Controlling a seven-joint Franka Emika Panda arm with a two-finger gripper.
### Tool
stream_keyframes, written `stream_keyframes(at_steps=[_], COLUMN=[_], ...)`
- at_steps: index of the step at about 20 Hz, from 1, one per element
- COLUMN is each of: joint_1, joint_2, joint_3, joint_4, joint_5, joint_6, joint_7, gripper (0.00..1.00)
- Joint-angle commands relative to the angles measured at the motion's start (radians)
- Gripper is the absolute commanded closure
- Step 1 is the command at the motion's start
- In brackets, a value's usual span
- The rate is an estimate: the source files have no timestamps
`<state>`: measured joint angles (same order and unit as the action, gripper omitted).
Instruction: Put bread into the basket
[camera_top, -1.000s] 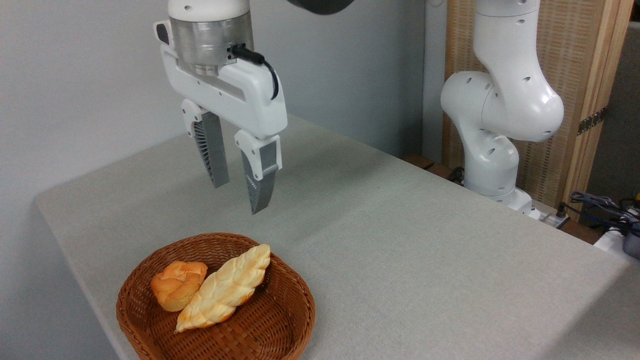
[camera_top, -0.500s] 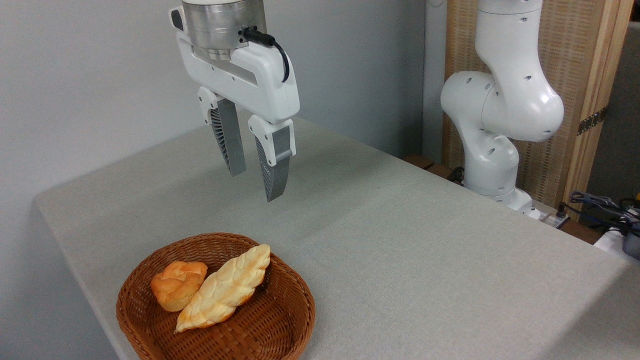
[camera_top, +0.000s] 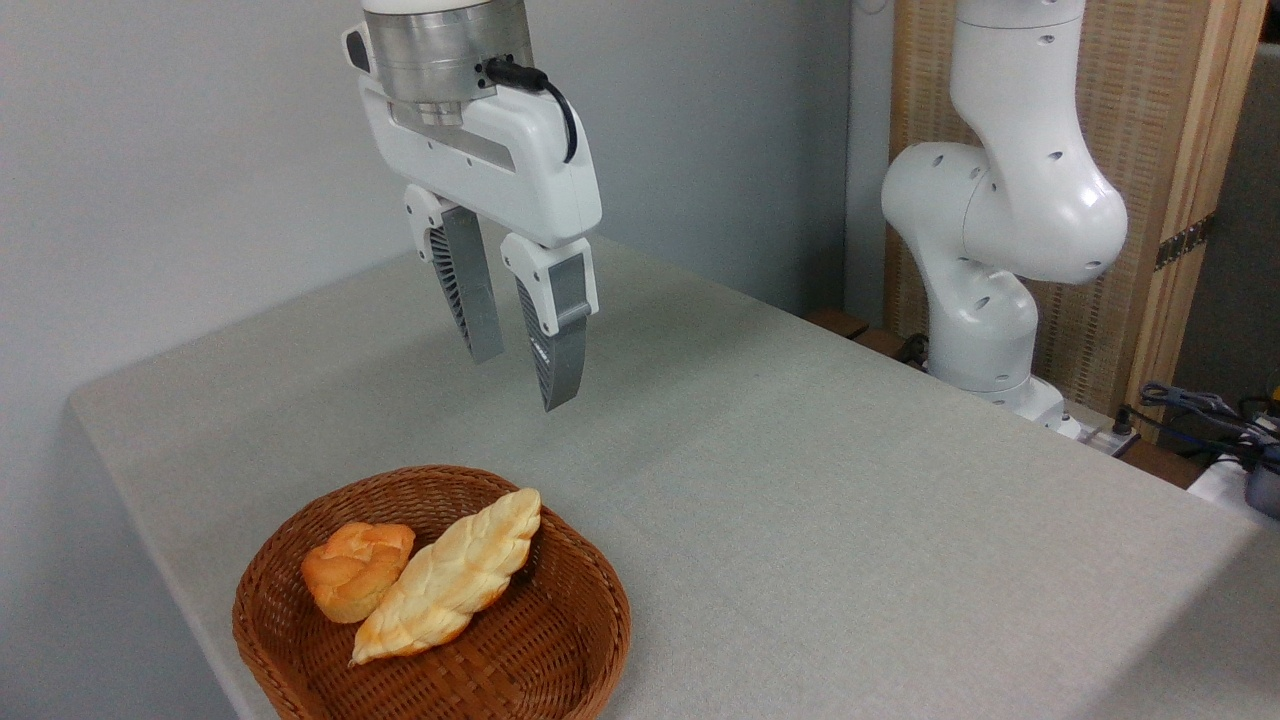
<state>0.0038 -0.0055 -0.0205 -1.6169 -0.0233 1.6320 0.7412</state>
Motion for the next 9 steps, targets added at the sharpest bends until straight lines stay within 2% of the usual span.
stream_keyframes(at_steps=[1,9], joint_1=[-0.022,-0.025], joint_2=[-0.011,-0.011], joint_3=[0.002,0.005], joint_4=[-0.011,-0.009], joint_5=[0.028,0.037], joint_6=[-0.017,-0.023], joint_7=[-0.025,-0.025], gripper=[0.00,0.00])
